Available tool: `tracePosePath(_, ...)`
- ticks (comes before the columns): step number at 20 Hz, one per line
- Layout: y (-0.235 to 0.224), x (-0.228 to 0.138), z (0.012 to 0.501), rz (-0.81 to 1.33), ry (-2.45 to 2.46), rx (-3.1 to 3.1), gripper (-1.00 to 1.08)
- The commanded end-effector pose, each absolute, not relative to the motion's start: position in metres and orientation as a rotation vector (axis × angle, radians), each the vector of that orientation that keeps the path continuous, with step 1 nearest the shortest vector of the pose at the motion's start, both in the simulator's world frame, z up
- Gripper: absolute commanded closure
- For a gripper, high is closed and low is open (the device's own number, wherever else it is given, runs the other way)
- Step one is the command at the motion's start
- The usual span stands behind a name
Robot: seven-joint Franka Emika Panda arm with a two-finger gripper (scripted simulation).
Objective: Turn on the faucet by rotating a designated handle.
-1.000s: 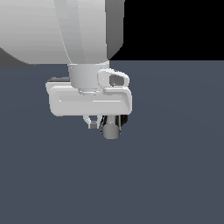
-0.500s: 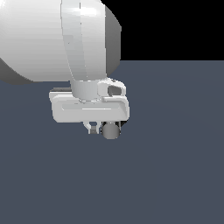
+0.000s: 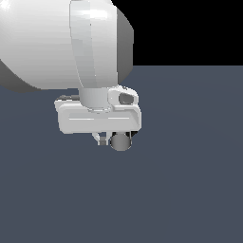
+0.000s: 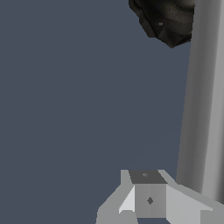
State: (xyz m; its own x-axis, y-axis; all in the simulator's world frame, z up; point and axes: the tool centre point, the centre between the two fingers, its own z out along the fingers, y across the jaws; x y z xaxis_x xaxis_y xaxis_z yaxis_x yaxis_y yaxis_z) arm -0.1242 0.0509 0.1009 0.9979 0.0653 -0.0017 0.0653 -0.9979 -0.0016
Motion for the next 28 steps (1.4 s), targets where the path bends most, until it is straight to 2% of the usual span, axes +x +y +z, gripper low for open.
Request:
tracePosePath(1,0.030,-0.121,0.101,0.000,-0.072,-3.141,1.08)
tracePosePath(28,-0.104,-0.105,0.101,0.000,-0.072,-3.141,1.08)
